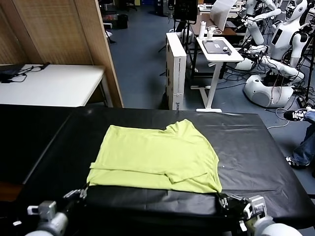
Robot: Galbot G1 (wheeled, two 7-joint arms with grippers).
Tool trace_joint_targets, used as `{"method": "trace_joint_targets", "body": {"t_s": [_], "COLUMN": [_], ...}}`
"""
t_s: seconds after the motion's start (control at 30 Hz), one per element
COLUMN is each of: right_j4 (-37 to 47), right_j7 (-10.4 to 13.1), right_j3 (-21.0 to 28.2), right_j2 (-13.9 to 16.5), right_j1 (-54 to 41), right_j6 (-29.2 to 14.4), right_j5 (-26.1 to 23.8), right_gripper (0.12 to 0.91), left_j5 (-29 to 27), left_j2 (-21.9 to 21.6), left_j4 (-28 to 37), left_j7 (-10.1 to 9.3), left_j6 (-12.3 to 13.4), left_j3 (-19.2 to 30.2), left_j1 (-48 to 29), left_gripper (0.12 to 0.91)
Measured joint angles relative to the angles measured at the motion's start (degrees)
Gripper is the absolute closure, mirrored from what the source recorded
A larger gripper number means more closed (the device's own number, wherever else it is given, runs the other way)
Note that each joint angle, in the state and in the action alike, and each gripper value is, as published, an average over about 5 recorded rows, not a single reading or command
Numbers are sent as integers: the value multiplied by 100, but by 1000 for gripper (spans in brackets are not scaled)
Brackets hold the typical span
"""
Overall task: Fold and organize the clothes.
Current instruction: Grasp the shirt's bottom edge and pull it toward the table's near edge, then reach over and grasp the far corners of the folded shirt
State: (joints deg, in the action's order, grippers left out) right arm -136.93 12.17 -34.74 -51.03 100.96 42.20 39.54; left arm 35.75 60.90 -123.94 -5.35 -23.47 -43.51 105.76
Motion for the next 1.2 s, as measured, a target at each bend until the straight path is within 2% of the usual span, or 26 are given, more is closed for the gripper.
{"method": "trace_joint_targets", "body": {"t_s": [0.1, 0.17, 0.3, 0.4, 0.47, 0.57, 0.7, 0.9, 1.03, 1.2], "right_j4": [-76, -132, -244, -302, -289, -163, 181, 895, 1429, 2218], "right_j7": [6, 9, 10, 18, 27, 36, 45, -20, 17, 143], "right_j3": [-57, -103, -198, -276, -306, -272, -127, 280, 735, 1562], "right_j2": [0, -1, 1, 24, 62, 154, 316, 592, 655, 551], "right_j1": [66, 117, 219, 216, 139, -125, -761, -1973, -2791, -3965], "right_j6": [0, 0, 0, 0, 0, 0, -1, -1, -20, -170], "right_j5": [18, 30, 61, 230, 419, 651, 890, 1197, 1232, 1232], "right_gripper": [592, 478, 230, 138, 124, 119, 118, 118, 118, 118], "left_j5": [85, 164, 286, 250, 212, 220, 455, 1034, 1406, 1846], "left_j2": [14, 36, 123, 226, 292, 379, 435, 309, 109, -336], "left_j4": [-59, -92, -184, -284, -352, -446, -479, -308, -105, 210], "left_j7": [-22, -25, -35, -45, -48, -57, -141, -488, -554, -548], "left_j6": [-30, -43, -142, -253, -327, -475, -679, -901, -991, -1223], "left_j3": [-94, -150, -240, -285, -314, -359, -405, -273, -126, 22], "left_j1": [94, 129, 196, 265, 292, 272, 149, -415, -963, -1691], "left_gripper": [874, 815, 587, 398, 268, 152, 126, 123, 123, 123]}}
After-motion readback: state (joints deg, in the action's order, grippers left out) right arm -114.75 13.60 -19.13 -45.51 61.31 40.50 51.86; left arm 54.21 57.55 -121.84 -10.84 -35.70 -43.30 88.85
